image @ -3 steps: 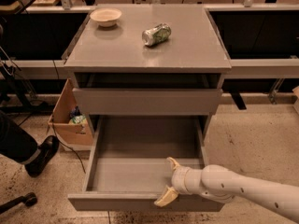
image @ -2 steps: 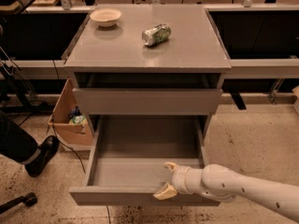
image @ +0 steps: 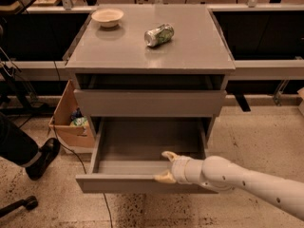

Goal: Close middle drawer

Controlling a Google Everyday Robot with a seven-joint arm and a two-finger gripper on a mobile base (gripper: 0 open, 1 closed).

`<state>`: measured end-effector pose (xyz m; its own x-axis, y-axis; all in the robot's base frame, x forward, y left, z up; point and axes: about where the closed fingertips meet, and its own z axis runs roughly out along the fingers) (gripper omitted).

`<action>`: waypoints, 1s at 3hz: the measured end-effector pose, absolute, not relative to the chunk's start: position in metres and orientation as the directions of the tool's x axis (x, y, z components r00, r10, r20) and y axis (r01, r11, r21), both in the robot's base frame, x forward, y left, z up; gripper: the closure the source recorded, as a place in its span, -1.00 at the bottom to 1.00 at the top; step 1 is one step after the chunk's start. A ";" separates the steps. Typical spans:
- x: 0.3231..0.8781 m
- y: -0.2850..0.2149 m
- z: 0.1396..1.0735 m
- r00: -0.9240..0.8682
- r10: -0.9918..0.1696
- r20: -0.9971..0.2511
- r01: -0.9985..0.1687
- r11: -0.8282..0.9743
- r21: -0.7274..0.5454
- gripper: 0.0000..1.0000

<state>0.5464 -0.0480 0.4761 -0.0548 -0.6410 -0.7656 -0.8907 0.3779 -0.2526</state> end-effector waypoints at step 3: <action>0.603 -0.020 0.536 0.083 -0.600 -0.796 -0.886 0.321 -0.334 -1.00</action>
Offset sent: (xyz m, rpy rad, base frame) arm 0.0889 0.0335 0.1036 0.0253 -0.2103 0.0784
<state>0.6026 -0.0197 0.5362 0.0829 -0.5996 -0.7960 -0.8862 0.3210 -0.3341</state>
